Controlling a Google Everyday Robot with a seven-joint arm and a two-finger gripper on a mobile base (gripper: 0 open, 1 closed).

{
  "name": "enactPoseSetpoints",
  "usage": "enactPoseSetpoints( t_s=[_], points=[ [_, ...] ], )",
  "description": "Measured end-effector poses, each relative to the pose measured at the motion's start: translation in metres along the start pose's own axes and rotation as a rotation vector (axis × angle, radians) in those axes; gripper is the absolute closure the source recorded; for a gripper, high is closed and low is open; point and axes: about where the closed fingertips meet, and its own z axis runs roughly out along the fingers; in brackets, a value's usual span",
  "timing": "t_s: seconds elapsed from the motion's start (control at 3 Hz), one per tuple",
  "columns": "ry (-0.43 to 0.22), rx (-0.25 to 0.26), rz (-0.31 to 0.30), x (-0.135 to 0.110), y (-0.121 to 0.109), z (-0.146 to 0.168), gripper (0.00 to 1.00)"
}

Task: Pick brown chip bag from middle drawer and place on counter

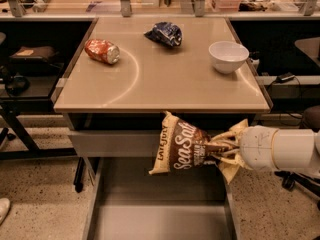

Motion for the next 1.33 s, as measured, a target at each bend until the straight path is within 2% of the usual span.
enactPoseSetpoints(
  t_s=[0.33,0.67,1.0,1.33],
  points=[
    [-0.019,-0.006,-0.154,-0.061,-0.030,-0.014,1.00],
    [-0.031,-0.039,-0.269,-0.100,-0.073,-0.025,1.00],
    [-0.029,-0.047,-0.307,-0.108,-0.133,-0.018,1.00],
    [-0.073,-0.033,-0.359,-0.143,-0.161,-0.006,1.00]
  ],
)
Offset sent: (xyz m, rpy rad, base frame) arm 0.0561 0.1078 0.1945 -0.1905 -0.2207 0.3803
